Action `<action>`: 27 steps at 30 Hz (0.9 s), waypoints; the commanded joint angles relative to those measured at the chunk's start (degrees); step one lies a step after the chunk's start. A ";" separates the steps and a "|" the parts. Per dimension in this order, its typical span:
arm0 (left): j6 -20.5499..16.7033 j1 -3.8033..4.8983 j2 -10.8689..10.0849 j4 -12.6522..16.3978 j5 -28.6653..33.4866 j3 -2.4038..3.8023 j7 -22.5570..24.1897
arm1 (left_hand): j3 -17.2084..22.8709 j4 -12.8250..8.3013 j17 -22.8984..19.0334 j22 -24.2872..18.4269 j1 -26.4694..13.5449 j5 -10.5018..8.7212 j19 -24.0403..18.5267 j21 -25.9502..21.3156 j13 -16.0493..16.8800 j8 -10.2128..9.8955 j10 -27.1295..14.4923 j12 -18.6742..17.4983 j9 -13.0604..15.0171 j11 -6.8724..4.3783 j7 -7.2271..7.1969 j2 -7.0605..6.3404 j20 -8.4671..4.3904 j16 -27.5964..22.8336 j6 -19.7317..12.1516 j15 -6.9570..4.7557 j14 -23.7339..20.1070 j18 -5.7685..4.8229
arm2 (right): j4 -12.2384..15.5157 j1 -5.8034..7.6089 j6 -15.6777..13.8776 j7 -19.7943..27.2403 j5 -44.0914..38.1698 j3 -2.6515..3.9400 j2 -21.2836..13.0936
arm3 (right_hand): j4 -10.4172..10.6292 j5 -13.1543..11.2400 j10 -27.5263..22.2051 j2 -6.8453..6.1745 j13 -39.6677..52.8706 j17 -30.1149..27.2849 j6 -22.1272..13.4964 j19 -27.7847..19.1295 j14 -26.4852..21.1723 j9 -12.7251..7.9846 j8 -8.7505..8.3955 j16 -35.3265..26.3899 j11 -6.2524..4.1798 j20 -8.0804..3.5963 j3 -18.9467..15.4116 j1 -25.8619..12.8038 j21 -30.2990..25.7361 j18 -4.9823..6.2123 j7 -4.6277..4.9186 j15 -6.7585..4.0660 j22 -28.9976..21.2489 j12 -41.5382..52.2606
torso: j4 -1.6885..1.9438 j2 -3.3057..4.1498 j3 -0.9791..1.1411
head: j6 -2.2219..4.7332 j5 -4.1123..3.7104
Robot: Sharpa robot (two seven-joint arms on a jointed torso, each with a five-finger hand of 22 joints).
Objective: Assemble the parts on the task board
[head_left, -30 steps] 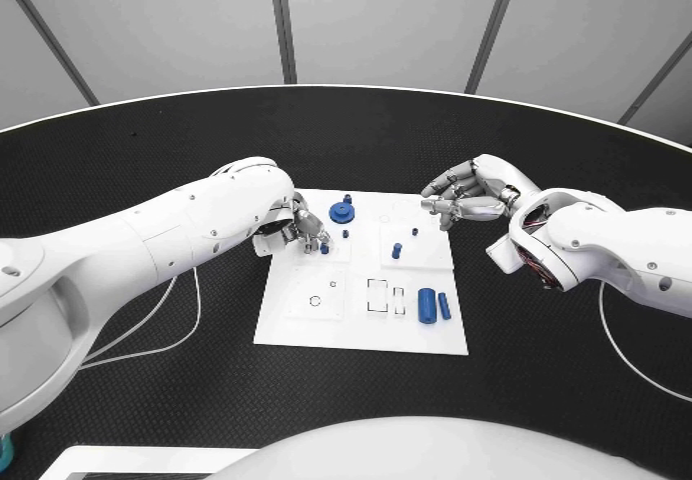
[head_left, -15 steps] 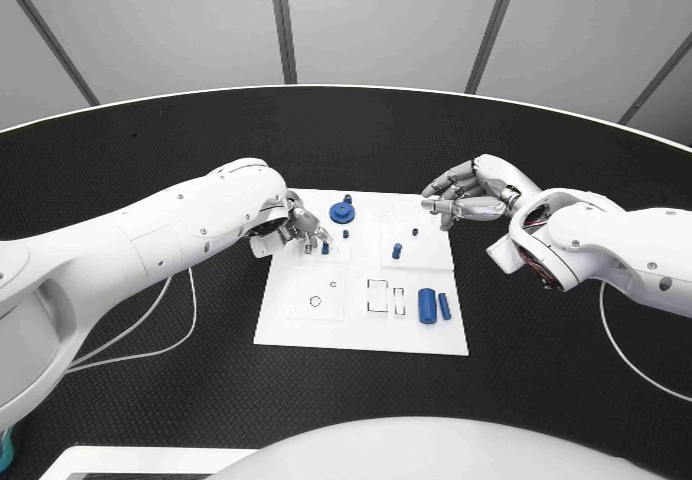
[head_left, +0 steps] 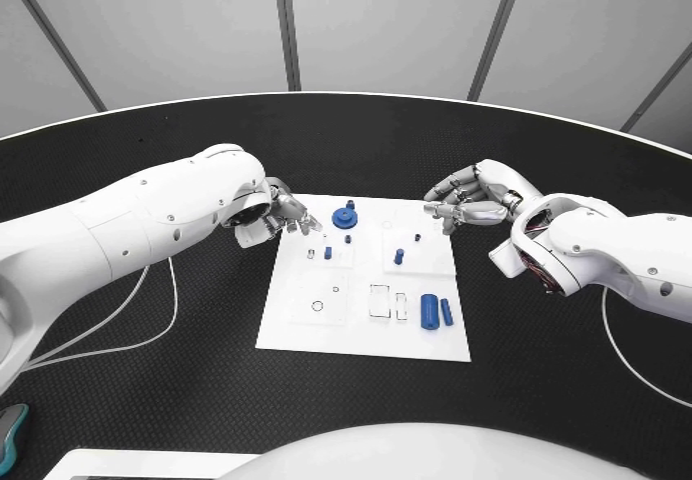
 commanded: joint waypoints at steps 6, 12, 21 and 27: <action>-0.41 2.50 -1.58 -0.17 1.81 0.64 0.14 | 1.62 -0.09 -0.04 -2.82 2.43 0.26 -1.37 -1.74 -6.09 -2.87 -4.29 -4.04 -2.79 1.64 1.83 -0.08 1.13 -0.53 -2.96 1.51 2.11 0.52 | -0.41 0.00 0.00 0.00 0.00 -0.01 0.07 | 0.38 0.39 -0.43 -0.09 0.11 0.12 -0.49 -0.04 -0.42 -0.04 0.03 -0.15 0.02 0.11 -0.01 -0.28 -0.02 0.13 0.06 -0.05 -0.08 0.22 | -0.15 0.16 -0.04 | 1.21 0.56; -0.17 3.10 0.04 -3.72 0.84 0.73 0.50 | 1.10 0.51 -0.05 -2.87 1.89 -0.02 -1.40 -1.81 -6.29 -3.09 -4.44 -3.88 -3.33 1.94 2.10 -0.60 1.41 -0.52 -3.02 1.79 2.05 0.55 | -0.59 -0.01 0.01 0.00 0.00 -0.01 0.22 | 0.38 0.39 -0.43 -0.09 0.11 0.12 -0.49 -0.04 -0.42 -0.04 0.03 -0.15 0.02 0.11 -0.01 -0.28 -0.02 0.13 0.06 -0.05 -0.08 0.22 | -0.31 0.42 -0.09 | 1.89 0.96; 1.15 3.06 4.08 -9.58 -1.92 0.72 1.07 | -1.54 2.30 -0.20 -2.79 0.66 -0.28 -1.38 -1.82 -6.87 -3.03 -4.70 -3.43 -4.29 2.10 2.15 -1.88 1.70 -0.53 -2.92 1.99 1.92 0.58 | -0.48 -0.01 0.04 -0.05 0.00 -0.01 0.48 | 0.38 0.39 -0.43 -0.09 0.11 0.12 -0.49 -0.04 -0.42 -0.04 0.03 -0.15 0.02 0.11 -0.01 -0.28 -0.02 0.13 0.06 -0.05 -0.08 0.22 | -0.54 0.83 -0.20 | 2.18 1.53; 1.91 2.32 6.13 -12.79 -2.97 0.70 1.26 | -2.21 2.77 -0.17 -2.46 0.50 -0.34 -1.25 -1.65 -6.76 -2.96 -4.62 -3.16 -4.47 2.07 2.12 -1.97 1.70 -0.51 -2.90 1.98 1.92 0.53 | -0.40 -0.01 0.05 -0.07 0.00 -0.01 0.65 | 0.38 0.39 -0.43 -0.09 0.11 0.12 -0.49 -0.04 -0.42 -0.04 0.03 -0.15 0.02 0.11 -0.01 -0.28 -0.02 0.13 0.06 -0.05 -0.08 0.22 | -0.67 1.08 -0.28 | 2.28 1.83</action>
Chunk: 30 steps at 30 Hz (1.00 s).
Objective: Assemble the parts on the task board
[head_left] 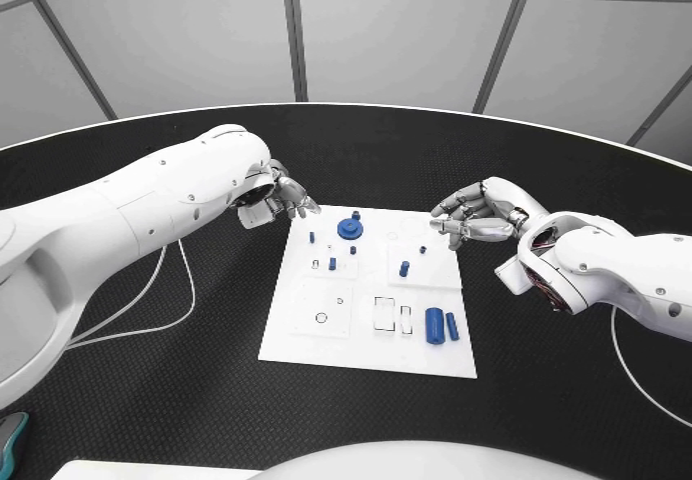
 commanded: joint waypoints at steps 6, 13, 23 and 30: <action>0.77 -1.08 1.92 -3.26 -0.77 -0.02 0.17 | -0.76 0.45 0.11 0.63 -0.24 -0.38 0.25 0.11 0.33 0.03 -0.12 0.55 -0.20 -0.06 0.03 -0.58 0.33 -0.17 -0.01 0.45 2.07 0.46 | 0.05 0.00 0.00 0.00 0.00 0.01 0.22 | 0.38 0.39 -0.43 -0.09 0.06 0.06 -0.49 -0.04 -0.42 -0.04 0.03 -0.15 0.02 0.11 0.00 -0.28 -0.02 0.13 0.06 -0.05 -0.09 0.22 | -0.23 0.35 -0.07 | 0.01 0.36; 1.23 -1.97 2.98 -5.29 -1.00 -0.04 0.25 | -0.91 0.57 0.21 0.95 -0.25 -0.39 0.38 0.28 0.46 0.07 -0.02 0.70 -0.24 -0.08 0.01 -0.54 0.33 -0.13 0.04 0.44 2.09 0.41 | 0.08 0.00 -0.05 0.02 0.00 0.01 0.41 | 0.38 0.39 -0.43 -0.09 0.06 0.06 -0.49 -0.04 -0.42 -0.04 0.03 -0.15 0.02 0.11 0.00 -0.28 -0.02 0.13 0.06 -0.05 -0.09 0.22 | -0.21 0.43 -0.10 | 0.04 0.47; 1.59 -3.00 3.82 -7.66 -1.30 -0.04 0.49 | -1.11 0.77 0.17 1.31 -0.02 -0.34 0.53 0.49 0.44 0.21 0.04 0.84 -0.33 -0.15 -0.06 -0.28 0.29 -0.12 0.22 0.40 2.10 0.35 | 0.19 0.01 -0.06 0.05 0.00 0.01 0.57 | 0.43 0.45 -0.50 -0.10 0.21 0.24 -0.53 -0.05 -0.46 -0.04 0.04 -0.19 0.02 0.12 0.02 -0.25 -0.03 0.14 0.06 -0.05 -0.15 0.26 | -0.31 0.53 -0.14 | 0.00 0.42; 1.54 -3.24 3.94 -8.58 -1.58 -0.04 0.57 | -1.23 0.84 0.23 1.38 0.30 -0.28 0.57 0.55 0.73 0.35 0.21 1.14 -0.41 -0.19 -0.11 -0.04 0.25 -0.09 0.41 0.36 2.12 0.34 | 0.21 0.01 -0.03 0.03 0.00 0.01 0.52 | 0.43 0.45 -0.50 -0.10 0.21 0.24 -0.53 -0.05 -0.46 -0.04 0.04 -0.19 0.02 0.12 0.02 -0.25 -0.03 0.14 0.06 -0.05 -0.15 0.26 | -0.26 0.48 -0.15 | -0.26 0.42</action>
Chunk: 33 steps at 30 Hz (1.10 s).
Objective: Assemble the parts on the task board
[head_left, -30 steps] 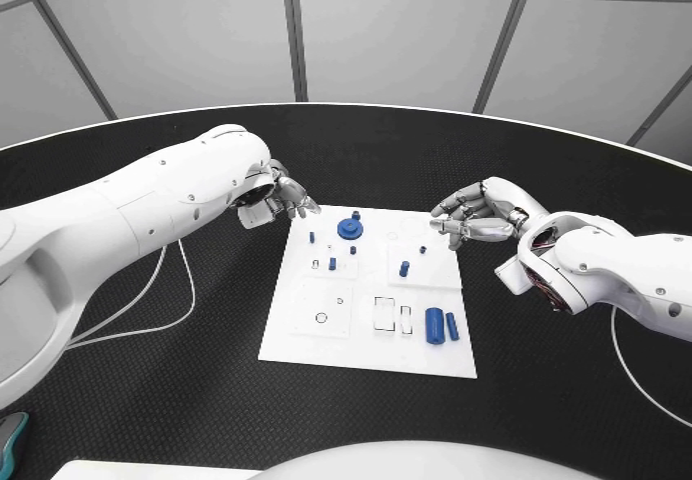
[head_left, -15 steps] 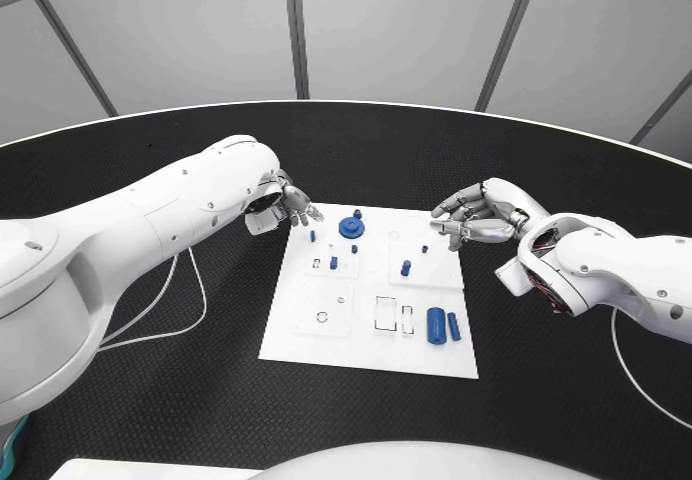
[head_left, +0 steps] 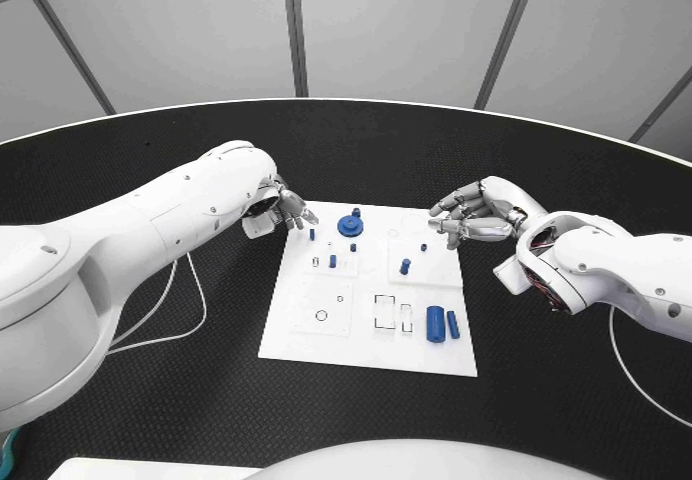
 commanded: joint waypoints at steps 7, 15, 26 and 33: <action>0.65 -0.09 0.13 -0.41 -0.13 0.00 0.03 | -0.39 -0.01 0.12 0.27 0.62 -0.26 0.41 0.38 0.18 0.40 0.22 0.51 -0.09 -0.21 -0.12 0.26 0.03 -0.07 0.46 0.35 2.13 0.31 | 0.01 0.00 0.03 -0.02 0.00 0.00 0.03 | 0.43 0.18 -0.50 -0.10 0.05 0.05 -0.53 -0.05 -0.46 -0.04 0.04 -0.19 0.02 0.12 0.02 -0.26 -0.03 0.14 0.06 -0.05 -0.05 0.26 | 0.06 0.04 -0.06 | -0.08 -0.05; 0.84 -0.19 0.43 -0.63 -0.15 0.00 0.24 | -0.42 0.04 0.11 0.39 0.71 -0.24 0.46 0.45 0.21 0.43 0.25 0.57 -0.12 -0.22 -0.14 0.37 0.02 -0.08 0.51 0.34 2.13 0.29 | 0.06 0.00 0.07 -0.03 0.00 0.00 0.15 | 0.43 0.18 -0.50 -0.10 0.05 0.05 -0.53 -0.05 -0.46 -0.04 0.04 -0.19 0.02 0.12 0.02 -0.26 -0.03 0.14 0.06 -0.05 -0.05 0.26 | 0.00 0.08 -0.08 | -0.04 -0.20; 1.23 -0.26 0.98 -1.03 -0.14 0.00 0.52 | -0.47 0.13 0.25 0.74 0.82 -0.23 0.59 0.64 0.43 0.49 0.39 0.77 -0.17 -0.25 -0.16 0.54 0.01 -0.01 0.59 0.31 2.18 0.22 | 0.17 0.00 0.09 -0.05 0.00 0.01 0.30 | 0.43 0.18 -0.50 -0.10 0.05 0.05 -0.53 -0.05 -0.46 -0.04 0.04 -0.19 0.02 0.12 0.02 -0.26 -0.03 0.14 0.06 -0.05 -0.05 0.26 | 0.00 0.15 -0.04 | -0.18 -0.46; 1.82 -0.39 1.35 -1.57 -0.14 -0.01 0.52 | -0.51 0.19 0.32 0.95 1.22 -0.19 0.68 0.77 0.41 0.58 0.44 0.89 -0.29 -0.30 -0.20 0.91 -0.02 0.03 0.71 0.27 2.21 0.19 | 0.35 0.01 0.09 -0.08 0.00 0.01 0.26 | 0.43 0.18 -0.50 -0.10 0.05 0.05 -0.53 -0.05 -0.46 -0.04 0.04 -0.19 0.02 0.12 0.02 -0.26 -0.03 0.14 0.06 -0.05 -0.05 0.26 | 0.02 0.10 -0.05 | -0.38 -0.78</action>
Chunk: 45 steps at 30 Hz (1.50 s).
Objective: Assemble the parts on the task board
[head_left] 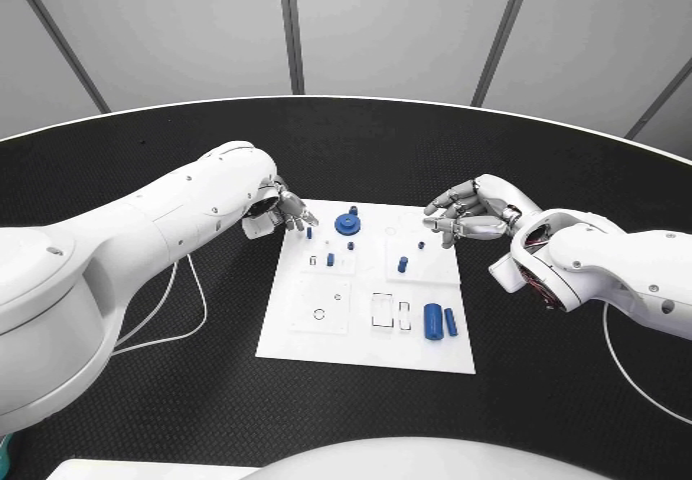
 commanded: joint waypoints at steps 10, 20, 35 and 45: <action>0.62 -0.27 0.54 -0.70 0.01 -0.02 0.02 | -0.38 0.05 0.44 0.58 0.84 -0.17 0.45 0.51 0.30 0.46 0.45 0.56 -0.19 -0.13 -0.05 0.43 -0.07 0.11 0.65 0.23 2.28 0.11 | 0.25 0.01 0.02 0.00 0.00 0.01 -0.07 | 0.43 0.18 -0.50 -0.10 0.07 0.07 -0.53 -0.05 -0.46 -0.04 0.04 -0.19 0.02 0.12 0.02 -0.26 -0.03 0.13 0.06 -0.05 -0.06 0.26 | 0.07 -0.02 0.03 | -0.25 -0.67; 0.73 -0.47 0.98 -1.73 0.04 -0.02 0.13 | -0.37 0.08 0.47 0.67 1.08 -0.15 0.48 0.57 0.12 0.52 0.41 0.53 -0.27 -0.15 -0.06 0.71 -0.09 0.12 0.73 0.20 2.30 0.10 | 0.44 0.01 -0.13 0.03 0.00 0.01 -0.09 | 0.43 0.18 -0.50 -0.10 0.07 0.07 -0.53 -0.05 -0.46 -0.04 0.04 -0.19 0.02 0.12 0.02 -0.26 -0.03 0.13 0.06 -0.05 -0.06 0.26 | 0.13 -0.09 0.04 | -0.44 -0.73; 0.76 -0.75 1.43 -2.13 0.35 -0.03 0.31 | -0.32 0.10 0.49 0.85 1.59 -0.12 0.53 0.69 0.11 0.63 0.47 0.66 -0.42 -0.20 -0.11 1.25 -0.13 0.14 0.88 0.17 2.32 0.07 | 0.54 0.01 -0.20 0.04 0.00 0.01 0.04 | 0.52 0.24 -0.54 -0.06 0.31 0.36 -0.52 -0.02 -0.44 -0.02 0.10 -0.24 0.01 0.12 0.07 -0.20 -0.03 0.15 0.04 -0.06 -0.15 0.34 | 0.06 -0.07 0.02 | -0.56 -0.75; 0.63 -0.78 1.57 -2.38 0.39 -0.04 0.39 | -0.32 0.12 0.51 0.86 1.62 -0.13 0.54 0.70 0.13 0.64 0.48 0.69 -0.44 -0.20 -0.11 1.30 -0.14 0.15 0.90 0.16 2.32 0.07 | 0.51 0.01 -0.16 0.03 0.00 0.01 0.15 | 0.52 0.24 -0.54 -0.06 0.31 0.36 -0.52 -0.02 -0.44 -0.02 0.10 -0.24 0.01 0.12 0.07 -0.20 -0.03 0.15 0.04 -0.06 -0.15 0.34 | 0.12 -0.04 0.02 | -0.67 -0.86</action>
